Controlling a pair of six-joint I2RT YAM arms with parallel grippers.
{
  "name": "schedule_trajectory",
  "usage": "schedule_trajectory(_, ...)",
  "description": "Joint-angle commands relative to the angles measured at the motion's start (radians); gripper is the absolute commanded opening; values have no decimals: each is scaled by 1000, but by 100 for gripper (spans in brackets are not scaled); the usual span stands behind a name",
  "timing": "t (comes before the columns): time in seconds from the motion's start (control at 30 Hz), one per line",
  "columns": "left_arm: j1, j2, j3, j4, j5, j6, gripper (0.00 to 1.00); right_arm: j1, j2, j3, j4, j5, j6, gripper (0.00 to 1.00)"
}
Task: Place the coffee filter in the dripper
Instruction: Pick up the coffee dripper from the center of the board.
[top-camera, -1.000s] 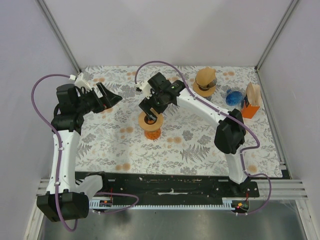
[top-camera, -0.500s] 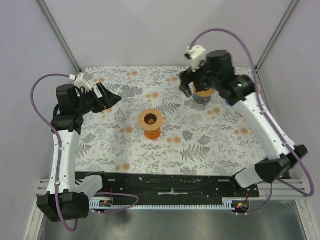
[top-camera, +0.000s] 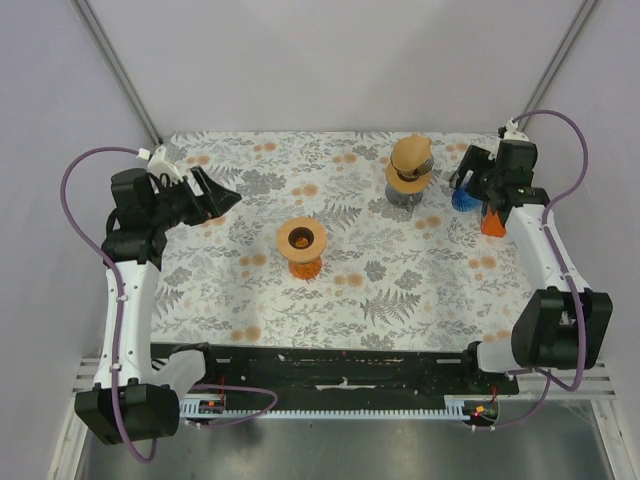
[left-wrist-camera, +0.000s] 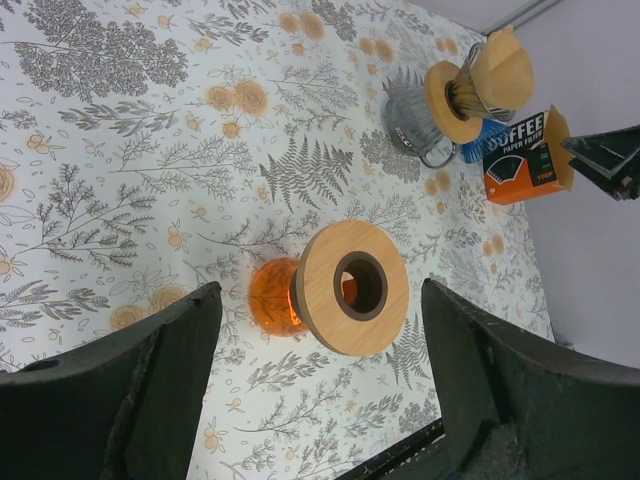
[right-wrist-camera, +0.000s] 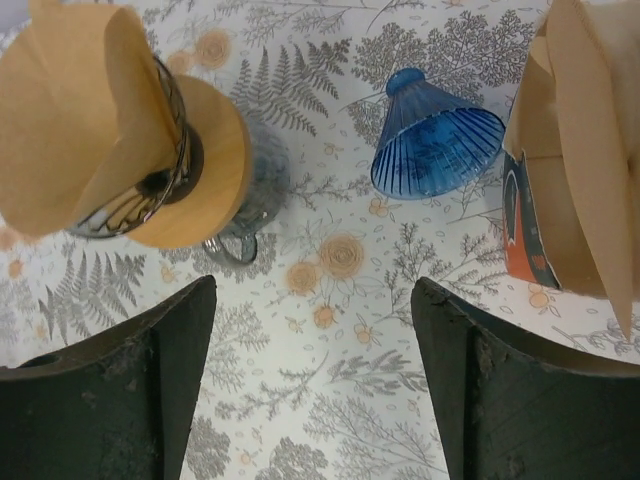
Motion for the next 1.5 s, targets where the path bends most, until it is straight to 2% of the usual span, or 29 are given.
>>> schedule_trajectory(0.0,20,-19,-17,69,44,58,86,-19,51,10,178,45,153,84)
schedule_trajectory(0.07,36,-13,-30,78,51,61,86,-25,87,0,221,62,194,80)
schedule_trajectory(0.13,50,-1,-46,89,59,63,86,-27,130,-5,250,101,228,72)
schedule_trajectory(0.23,76,28,-47,101,77,58,85,-25,196,12,285,87,254,54)
schedule_trajectory(0.37,83,140,50,31,105,112,86,-25,246,26,284,174,293,51)
schedule_trajectory(0.5,79,322,254,-92,117,197,85,-5,241,-31,356,236,294,50)
schedule_trajectory(0.63,54,493,478,-248,116,364,87,13,253,-62,305,234,312,50)
schedule_trajectory(0.7,34,525,532,-273,126,476,87,19,259,-63,246,245,343,50)
schedule_trajectory(0.73,27,522,518,-257,116,506,87,27,259,-65,226,269,354,50)
schedule_trajectory(0.83,-39,507,507,-191,-49,511,87,35,264,-31,149,279,345,55)
schedule_trajectory(0.97,-99,519,507,-128,-90,514,87,55,288,-25,141,383,343,61)
schedule_trajectory(1.13,-119,459,379,4,-53,515,86,65,379,47,161,389,368,62)
schedule_trajectory(1.33,-118,418,242,133,-102,495,87,96,462,157,100,501,403,62)
schedule_trajectory(1.47,-111,406,205,190,34,443,88,93,541,266,31,496,392,62)
